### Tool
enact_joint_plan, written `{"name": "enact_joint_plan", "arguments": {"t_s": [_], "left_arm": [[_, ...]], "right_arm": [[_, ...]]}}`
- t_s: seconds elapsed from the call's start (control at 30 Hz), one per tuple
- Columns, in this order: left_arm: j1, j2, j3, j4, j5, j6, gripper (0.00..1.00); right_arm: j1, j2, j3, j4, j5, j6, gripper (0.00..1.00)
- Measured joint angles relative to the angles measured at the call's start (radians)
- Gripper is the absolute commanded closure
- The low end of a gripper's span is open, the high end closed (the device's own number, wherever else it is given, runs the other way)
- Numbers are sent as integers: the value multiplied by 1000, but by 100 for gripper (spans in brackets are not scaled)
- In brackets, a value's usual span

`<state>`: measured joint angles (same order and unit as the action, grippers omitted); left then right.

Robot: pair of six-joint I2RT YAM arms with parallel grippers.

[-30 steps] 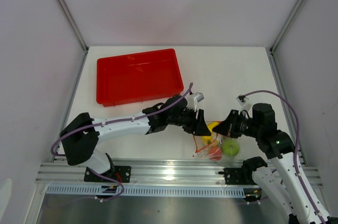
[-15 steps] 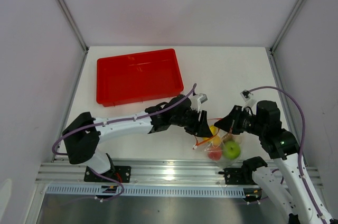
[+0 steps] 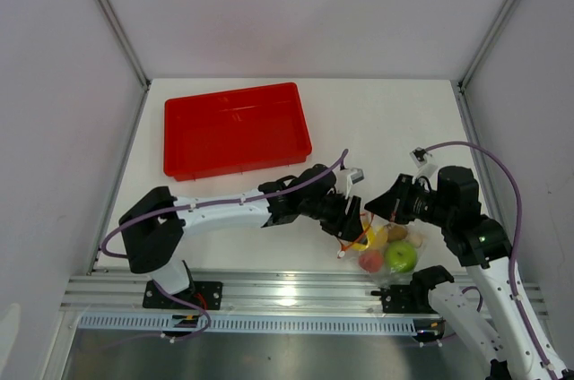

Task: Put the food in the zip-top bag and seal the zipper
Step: Place the fake fruit in the zipper food storage bag.

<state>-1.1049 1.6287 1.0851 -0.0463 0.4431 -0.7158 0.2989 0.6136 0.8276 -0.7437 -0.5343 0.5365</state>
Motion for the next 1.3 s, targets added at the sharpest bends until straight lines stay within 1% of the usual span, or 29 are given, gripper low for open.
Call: {"name": "enact_joint_plan", "arguments": {"t_s": [0.1,0.13,0.17,0.2,0.23,0.5,0.9,1.1,1.3], "left_arm": [[-3,7,6,-2,5,2,79],[-5,8,6,-2,6,2,75],[-6,8,6,-3,6,5,59],[-7,8,6,-3,6,9,39],[-7,8,6,-3,5,14,1],[-20,5,16,-40,1,64,0],[-23,-67,38,-149,-88,136,1],[-24,-146,38,-194,-167,164,1],[-7,-276,32,-203,-276,150,1]], "right_arm": [[0,5,6,0,3,-2,100],[0,6,6,0,3,-3,100],[0,6,6,0,3,-3,100],[0,6,6,0,3,-4,100],[-1,6,6,0,3,-5,100],[-2,5,7,4,3,-6,100],[-5,0,6,4,3,-7,100],[-6,-4,6,5,-6,-6,100],[-6,-18,3,5,-17,-6,100]]}}
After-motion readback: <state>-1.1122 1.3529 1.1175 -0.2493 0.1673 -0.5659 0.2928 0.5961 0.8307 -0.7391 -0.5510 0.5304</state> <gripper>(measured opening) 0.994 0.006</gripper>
